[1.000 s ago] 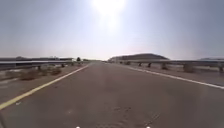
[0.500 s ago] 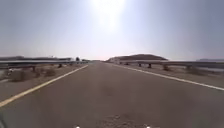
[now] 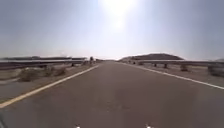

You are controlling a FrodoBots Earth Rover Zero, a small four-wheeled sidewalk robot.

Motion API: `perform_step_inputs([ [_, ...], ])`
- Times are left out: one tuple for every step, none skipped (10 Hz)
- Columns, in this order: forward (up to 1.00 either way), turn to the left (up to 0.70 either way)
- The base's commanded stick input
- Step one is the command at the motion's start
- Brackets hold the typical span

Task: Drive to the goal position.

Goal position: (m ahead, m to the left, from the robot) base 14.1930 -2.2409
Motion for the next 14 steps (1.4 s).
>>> perform_step_inputs([
  [0.70, 0.00],
  [0.70, 0.00],
  [0.70, 0.00],
  [0.70, 0.00],
  [0.70, 0.00],
  [0.70, 0.00],
  [0.70, -0.08],
  [0.70, -0.25],
  [0.70, -0.26],
  [0.70, 0.00],
  [0.70, 0.00],
  [0.70, 0.00],
  [0.70, 0.00],
  [0.70, 0.00],
])
